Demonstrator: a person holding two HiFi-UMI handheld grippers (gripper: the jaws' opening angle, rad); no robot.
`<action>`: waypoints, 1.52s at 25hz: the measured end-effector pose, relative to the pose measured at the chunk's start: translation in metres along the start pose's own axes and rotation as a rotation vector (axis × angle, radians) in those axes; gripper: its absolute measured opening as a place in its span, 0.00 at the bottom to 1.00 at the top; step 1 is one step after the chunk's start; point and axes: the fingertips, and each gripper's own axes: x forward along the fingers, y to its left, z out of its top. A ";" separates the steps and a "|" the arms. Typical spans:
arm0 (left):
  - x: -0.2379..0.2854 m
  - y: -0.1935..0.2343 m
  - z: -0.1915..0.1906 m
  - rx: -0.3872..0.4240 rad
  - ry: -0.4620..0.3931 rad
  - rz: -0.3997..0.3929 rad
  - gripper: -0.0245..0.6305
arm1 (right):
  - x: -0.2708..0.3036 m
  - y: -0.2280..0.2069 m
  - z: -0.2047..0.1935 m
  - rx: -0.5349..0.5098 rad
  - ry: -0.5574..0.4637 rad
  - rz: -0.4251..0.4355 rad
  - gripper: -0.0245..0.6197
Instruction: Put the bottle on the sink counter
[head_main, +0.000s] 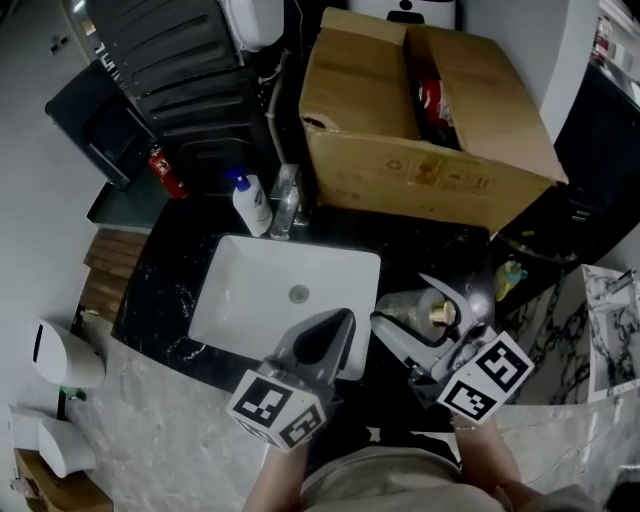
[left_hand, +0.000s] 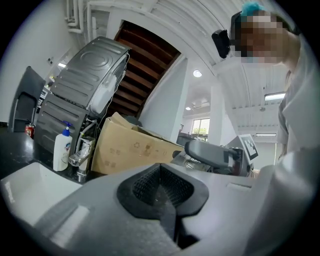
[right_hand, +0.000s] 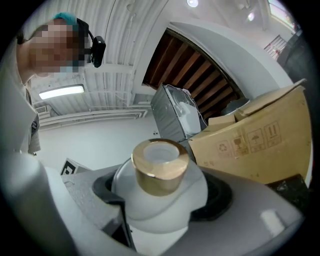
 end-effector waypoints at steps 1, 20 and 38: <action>0.003 0.007 0.001 -0.002 0.006 -0.010 0.05 | 0.007 -0.004 0.000 0.000 0.000 -0.012 0.57; 0.048 0.110 -0.023 -0.081 0.118 -0.126 0.05 | 0.104 -0.064 -0.034 0.009 0.063 -0.179 0.57; 0.084 0.175 -0.071 -0.132 0.215 -0.152 0.05 | 0.170 -0.104 -0.078 0.028 0.181 -0.224 0.57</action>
